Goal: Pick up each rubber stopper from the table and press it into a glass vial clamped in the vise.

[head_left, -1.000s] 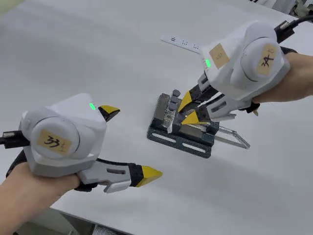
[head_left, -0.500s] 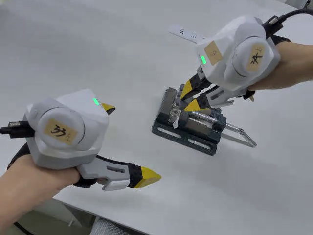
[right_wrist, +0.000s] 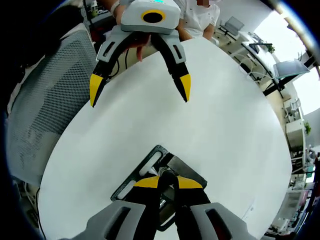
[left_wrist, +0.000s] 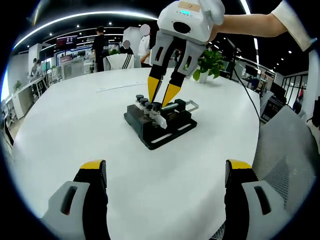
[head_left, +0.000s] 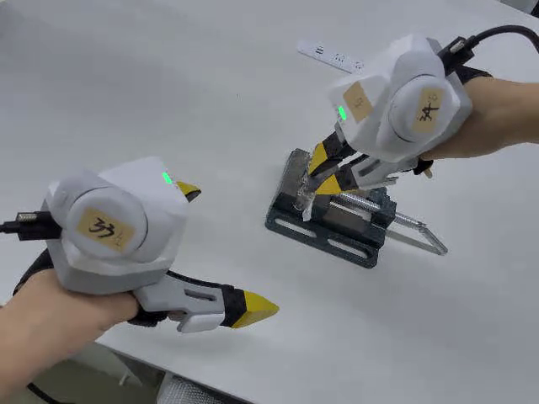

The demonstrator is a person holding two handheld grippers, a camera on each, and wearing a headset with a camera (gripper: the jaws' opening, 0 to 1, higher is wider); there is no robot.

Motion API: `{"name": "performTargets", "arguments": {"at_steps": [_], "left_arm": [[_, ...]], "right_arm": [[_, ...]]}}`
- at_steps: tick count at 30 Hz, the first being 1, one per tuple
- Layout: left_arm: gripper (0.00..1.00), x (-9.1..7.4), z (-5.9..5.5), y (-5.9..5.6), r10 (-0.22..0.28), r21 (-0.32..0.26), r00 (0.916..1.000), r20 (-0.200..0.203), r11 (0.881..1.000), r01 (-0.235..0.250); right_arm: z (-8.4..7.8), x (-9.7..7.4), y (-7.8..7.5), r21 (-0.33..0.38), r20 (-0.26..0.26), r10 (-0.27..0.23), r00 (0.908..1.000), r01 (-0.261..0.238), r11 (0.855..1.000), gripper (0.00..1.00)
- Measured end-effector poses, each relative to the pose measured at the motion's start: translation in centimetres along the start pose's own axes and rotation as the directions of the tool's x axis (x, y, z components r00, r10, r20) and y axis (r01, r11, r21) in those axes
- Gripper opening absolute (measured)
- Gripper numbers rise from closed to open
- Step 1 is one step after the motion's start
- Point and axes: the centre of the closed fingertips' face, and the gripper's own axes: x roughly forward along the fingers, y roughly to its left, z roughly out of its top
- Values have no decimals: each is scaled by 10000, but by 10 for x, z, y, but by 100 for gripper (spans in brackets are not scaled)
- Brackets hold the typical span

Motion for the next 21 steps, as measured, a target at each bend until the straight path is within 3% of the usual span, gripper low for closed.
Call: {"name": "performTargets", "arguments": {"at_steps": [16, 21], "left_arm": [[97, 1, -4, 1, -29, -107, 10000, -38, 9999, 29], [97, 2, -3, -1, -48, -106, 10000, -17, 9999, 48]], "right_arm": [[0, 6, 0, -240, -270, 70, 9996, -77, 9997, 5], [0, 6, 0, 132, -358, 114, 9993, -109, 9999, 4]]}}
